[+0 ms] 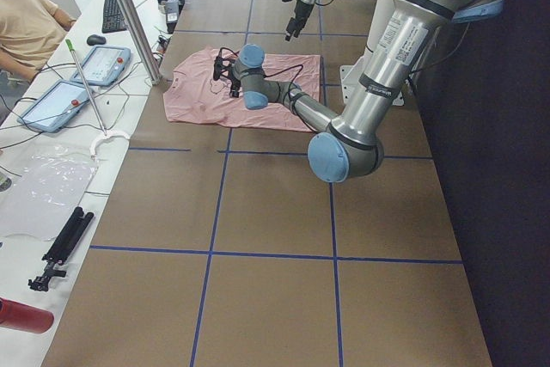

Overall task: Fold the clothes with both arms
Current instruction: 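Move the right gripper to the hem corner nearest the robot while the left gripper withdraws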

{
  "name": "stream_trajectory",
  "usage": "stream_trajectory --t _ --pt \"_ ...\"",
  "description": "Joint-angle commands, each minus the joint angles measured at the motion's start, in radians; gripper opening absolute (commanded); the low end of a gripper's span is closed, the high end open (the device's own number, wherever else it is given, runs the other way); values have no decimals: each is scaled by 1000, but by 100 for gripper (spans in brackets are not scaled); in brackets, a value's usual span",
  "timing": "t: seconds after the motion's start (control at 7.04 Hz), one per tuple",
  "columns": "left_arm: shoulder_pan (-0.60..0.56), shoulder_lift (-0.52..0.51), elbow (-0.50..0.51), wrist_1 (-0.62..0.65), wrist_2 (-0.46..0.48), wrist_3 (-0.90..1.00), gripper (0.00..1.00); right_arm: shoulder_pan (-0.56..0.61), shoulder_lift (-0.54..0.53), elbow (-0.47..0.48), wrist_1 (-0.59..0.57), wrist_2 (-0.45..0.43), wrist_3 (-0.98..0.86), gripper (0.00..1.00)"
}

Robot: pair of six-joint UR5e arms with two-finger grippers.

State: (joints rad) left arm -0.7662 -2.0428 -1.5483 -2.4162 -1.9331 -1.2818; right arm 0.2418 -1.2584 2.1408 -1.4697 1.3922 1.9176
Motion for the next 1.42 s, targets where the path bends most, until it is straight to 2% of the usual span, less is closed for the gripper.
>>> stream_trajectory --t 0.0,0.28,0.43,1.28 --pt "1 52 -62 3 -12 -5 65 -238 -10 38 -153 -232 203 87" --pt "2 53 -58 3 -10 -4 65 -239 -100 22 -167 -213 271 85" --pt "2 53 -53 3 -10 -5 65 -239 -110 15 -169 -187 271 85" --pt "2 55 -58 3 -9 -4 66 -231 -88 -64 -166 -125 262 83"
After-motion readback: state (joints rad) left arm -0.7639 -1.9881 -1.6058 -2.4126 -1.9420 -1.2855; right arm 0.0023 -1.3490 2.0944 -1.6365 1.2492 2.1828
